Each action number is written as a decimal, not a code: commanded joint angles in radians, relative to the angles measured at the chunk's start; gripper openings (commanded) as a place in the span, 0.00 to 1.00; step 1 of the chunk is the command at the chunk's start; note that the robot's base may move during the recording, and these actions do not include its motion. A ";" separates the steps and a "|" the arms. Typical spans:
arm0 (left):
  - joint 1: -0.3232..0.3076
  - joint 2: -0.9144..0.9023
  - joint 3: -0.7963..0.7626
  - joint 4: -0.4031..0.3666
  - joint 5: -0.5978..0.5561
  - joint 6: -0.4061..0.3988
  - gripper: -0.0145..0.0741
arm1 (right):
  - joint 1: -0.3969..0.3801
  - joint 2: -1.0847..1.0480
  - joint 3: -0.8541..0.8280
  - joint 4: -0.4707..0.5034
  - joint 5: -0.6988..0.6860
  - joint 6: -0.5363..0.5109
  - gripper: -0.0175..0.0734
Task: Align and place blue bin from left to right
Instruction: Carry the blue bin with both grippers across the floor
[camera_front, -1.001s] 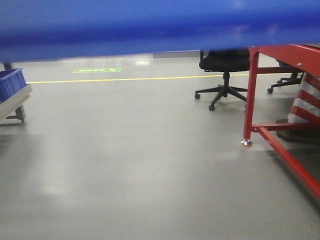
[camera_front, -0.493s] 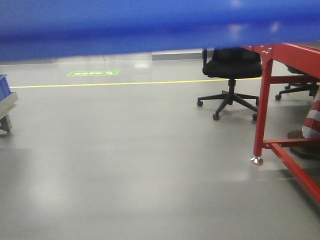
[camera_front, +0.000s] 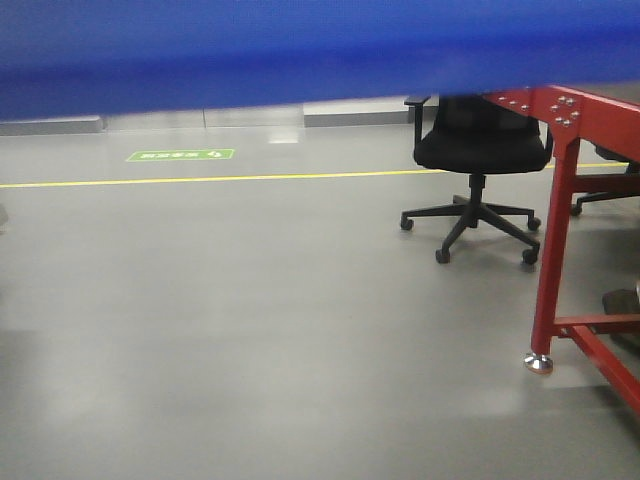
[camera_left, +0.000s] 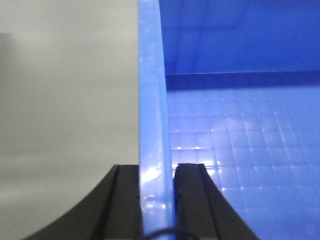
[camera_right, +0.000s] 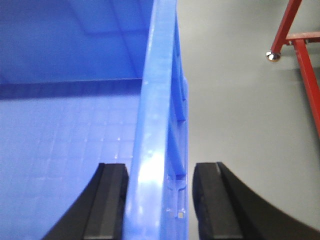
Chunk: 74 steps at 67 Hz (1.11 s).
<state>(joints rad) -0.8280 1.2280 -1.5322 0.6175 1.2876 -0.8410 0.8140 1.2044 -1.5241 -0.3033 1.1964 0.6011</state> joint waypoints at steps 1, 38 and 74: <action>-0.015 -0.014 -0.010 -0.003 -0.067 0.003 0.04 | -0.002 -0.008 -0.009 -0.041 -0.083 0.037 0.12; -0.015 -0.014 -0.010 -0.003 -0.081 0.003 0.04 | -0.002 -0.008 -0.009 -0.041 -0.083 0.037 0.12; -0.015 -0.014 -0.010 -0.003 -0.081 0.003 0.04 | -0.002 -0.008 -0.009 -0.041 -0.083 0.037 0.12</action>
<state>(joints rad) -0.8280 1.2280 -1.5322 0.6175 1.2796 -0.8410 0.8140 1.2044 -1.5241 -0.3072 1.1964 0.6011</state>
